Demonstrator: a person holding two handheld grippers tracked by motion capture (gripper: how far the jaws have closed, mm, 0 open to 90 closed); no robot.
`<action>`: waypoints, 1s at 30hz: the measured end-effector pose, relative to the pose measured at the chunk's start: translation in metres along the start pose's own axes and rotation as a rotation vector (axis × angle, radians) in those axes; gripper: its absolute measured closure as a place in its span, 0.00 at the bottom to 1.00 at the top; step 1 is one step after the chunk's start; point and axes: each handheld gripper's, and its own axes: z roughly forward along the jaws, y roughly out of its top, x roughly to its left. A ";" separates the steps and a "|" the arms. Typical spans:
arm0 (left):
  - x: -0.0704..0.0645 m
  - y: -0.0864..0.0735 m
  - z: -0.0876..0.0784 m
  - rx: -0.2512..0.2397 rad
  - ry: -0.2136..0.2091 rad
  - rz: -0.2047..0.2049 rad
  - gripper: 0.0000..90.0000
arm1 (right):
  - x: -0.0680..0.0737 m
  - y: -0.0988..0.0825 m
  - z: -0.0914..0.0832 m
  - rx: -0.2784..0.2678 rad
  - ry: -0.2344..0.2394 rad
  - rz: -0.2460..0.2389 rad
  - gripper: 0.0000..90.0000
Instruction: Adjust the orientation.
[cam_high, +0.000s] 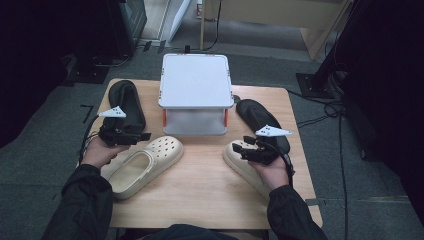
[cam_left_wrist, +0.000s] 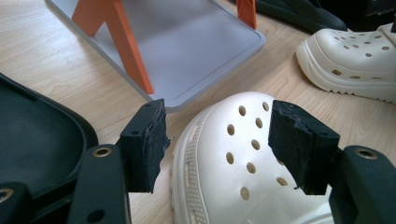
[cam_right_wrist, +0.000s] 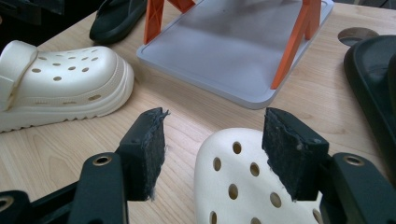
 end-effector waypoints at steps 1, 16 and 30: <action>0.000 0.000 0.000 0.000 0.001 0.000 0.41 | 0.000 0.000 0.000 0.002 0.001 0.001 0.44; -0.005 -0.004 -0.006 0.004 -0.001 -0.005 0.41 | 0.004 0.004 0.004 0.001 0.024 -0.012 0.43; -0.009 -0.016 -0.018 0.012 0.010 -0.001 0.42 | 0.019 0.011 0.019 0.013 0.079 -0.043 0.42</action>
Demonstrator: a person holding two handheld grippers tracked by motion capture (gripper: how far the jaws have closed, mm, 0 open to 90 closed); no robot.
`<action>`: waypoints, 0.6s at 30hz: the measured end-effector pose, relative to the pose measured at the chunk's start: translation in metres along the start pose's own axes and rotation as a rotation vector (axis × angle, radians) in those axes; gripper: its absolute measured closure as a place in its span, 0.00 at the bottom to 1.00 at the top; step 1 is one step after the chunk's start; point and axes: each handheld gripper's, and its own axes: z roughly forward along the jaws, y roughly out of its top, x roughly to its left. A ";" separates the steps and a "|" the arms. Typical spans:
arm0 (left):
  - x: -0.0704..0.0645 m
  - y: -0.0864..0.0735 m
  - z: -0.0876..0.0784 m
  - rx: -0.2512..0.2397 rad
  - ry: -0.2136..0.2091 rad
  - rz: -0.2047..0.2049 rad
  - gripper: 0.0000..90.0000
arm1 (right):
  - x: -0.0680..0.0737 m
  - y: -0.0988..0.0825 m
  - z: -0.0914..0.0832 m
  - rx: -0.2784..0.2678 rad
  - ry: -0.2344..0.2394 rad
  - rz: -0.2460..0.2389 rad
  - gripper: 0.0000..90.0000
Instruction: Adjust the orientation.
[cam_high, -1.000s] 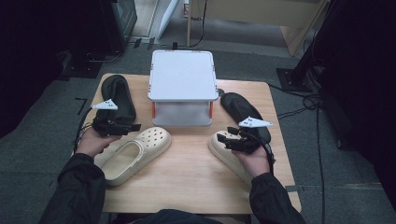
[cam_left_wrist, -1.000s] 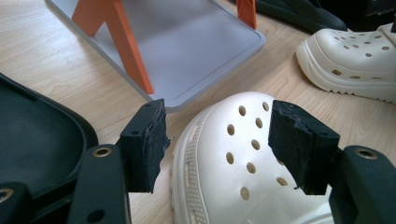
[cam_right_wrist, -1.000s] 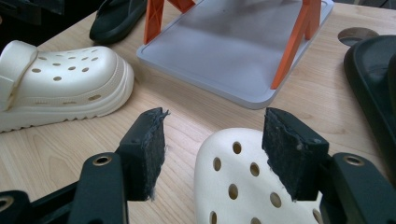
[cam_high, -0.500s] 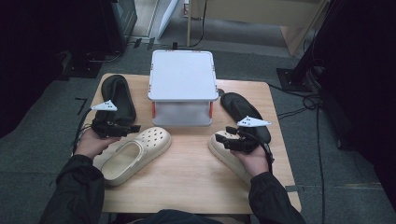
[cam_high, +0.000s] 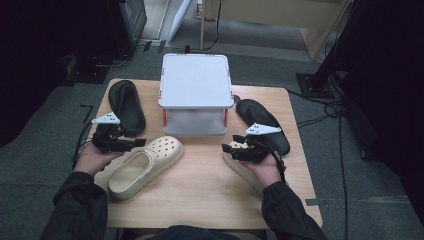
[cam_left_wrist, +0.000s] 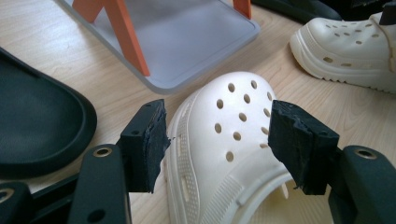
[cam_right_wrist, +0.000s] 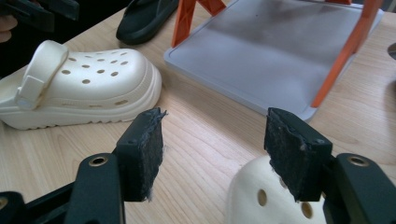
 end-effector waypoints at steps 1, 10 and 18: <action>-0.001 -0.001 0.000 0.003 -0.002 0.005 0.42 | 0.001 0.000 0.001 0.001 0.004 -0.003 0.42; -0.004 -0.009 -0.003 0.009 -0.013 0.017 0.41 | 0.007 0.002 0.007 0.015 0.015 -0.031 0.42; -0.011 -0.021 -0.014 0.018 -0.024 0.034 0.40 | 0.007 0.002 0.008 0.017 0.017 -0.023 0.42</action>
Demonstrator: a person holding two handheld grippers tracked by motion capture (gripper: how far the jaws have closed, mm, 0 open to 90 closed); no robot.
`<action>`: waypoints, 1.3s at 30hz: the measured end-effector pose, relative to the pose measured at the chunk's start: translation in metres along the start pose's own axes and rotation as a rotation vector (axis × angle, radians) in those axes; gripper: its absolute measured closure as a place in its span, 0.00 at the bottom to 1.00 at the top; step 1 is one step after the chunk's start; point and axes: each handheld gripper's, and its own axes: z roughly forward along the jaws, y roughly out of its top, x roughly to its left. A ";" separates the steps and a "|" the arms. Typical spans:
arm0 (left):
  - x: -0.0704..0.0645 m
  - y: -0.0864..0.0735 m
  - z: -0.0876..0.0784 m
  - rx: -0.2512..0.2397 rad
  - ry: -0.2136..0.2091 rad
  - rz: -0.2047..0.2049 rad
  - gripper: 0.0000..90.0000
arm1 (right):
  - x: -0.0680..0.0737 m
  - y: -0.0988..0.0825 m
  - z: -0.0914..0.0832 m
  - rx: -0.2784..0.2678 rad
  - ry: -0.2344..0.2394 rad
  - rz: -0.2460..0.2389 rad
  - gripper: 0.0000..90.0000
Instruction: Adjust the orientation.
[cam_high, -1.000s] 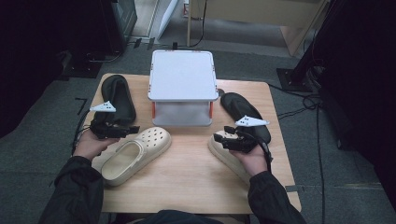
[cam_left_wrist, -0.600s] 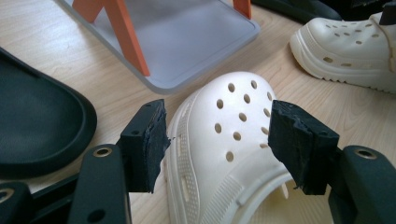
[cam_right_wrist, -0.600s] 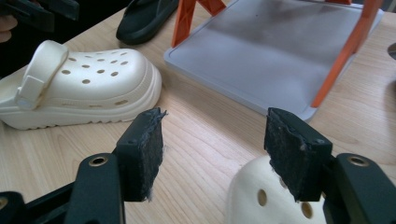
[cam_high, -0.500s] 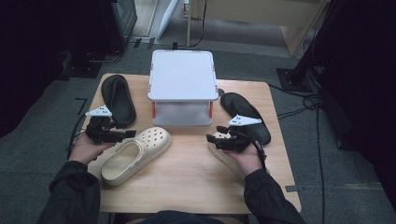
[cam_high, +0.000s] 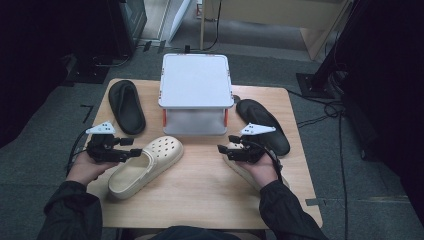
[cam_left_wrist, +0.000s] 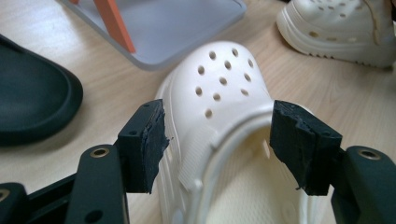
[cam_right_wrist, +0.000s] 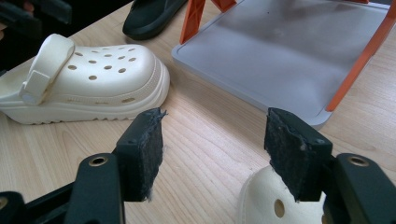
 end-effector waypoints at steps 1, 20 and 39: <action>-0.001 -0.004 -0.002 0.002 -0.002 0.004 0.40 | 0.000 0.000 0.000 0.001 0.000 0.000 0.42; 0.030 -0.025 -0.011 0.017 0.017 -0.069 0.65 | 0.025 -0.002 0.020 -0.001 0.079 -0.029 0.54; 0.041 -0.039 0.002 0.055 0.005 -0.102 0.73 | 0.065 -0.005 0.091 0.016 0.129 -0.099 0.80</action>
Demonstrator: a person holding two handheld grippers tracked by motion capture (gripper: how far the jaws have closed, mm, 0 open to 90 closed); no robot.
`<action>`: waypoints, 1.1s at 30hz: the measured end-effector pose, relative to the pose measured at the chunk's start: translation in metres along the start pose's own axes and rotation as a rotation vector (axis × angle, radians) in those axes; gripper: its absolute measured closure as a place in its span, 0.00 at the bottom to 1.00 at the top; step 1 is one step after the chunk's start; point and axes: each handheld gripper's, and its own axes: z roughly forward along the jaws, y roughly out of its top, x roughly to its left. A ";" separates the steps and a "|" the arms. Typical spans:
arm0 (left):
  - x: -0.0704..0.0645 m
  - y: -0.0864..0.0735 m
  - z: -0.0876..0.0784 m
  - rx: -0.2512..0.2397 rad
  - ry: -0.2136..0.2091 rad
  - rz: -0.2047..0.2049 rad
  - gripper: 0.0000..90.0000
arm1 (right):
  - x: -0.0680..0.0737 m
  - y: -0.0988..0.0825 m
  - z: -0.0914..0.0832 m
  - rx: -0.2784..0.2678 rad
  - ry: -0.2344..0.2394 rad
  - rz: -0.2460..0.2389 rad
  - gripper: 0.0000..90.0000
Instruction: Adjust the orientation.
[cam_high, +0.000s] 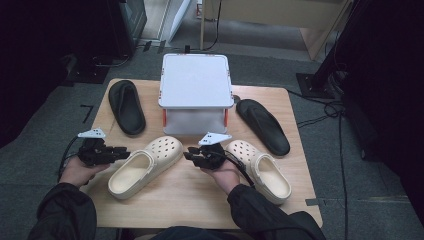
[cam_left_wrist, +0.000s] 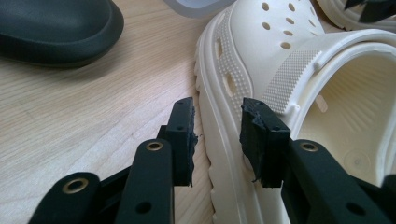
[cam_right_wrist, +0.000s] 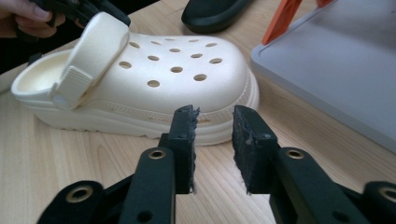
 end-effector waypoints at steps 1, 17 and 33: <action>0.000 0.000 0.001 0.003 0.001 -0.001 0.73 | 0.001 0.000 0.004 0.008 0.004 0.004 0.81; 0.001 0.000 0.012 0.060 0.000 -0.016 0.74 | 0.020 -0.004 0.045 0.065 0.048 -0.043 0.88; -0.018 0.007 0.028 0.082 -0.055 0.029 0.75 | 0.005 0.002 0.046 0.071 0.013 -0.006 0.85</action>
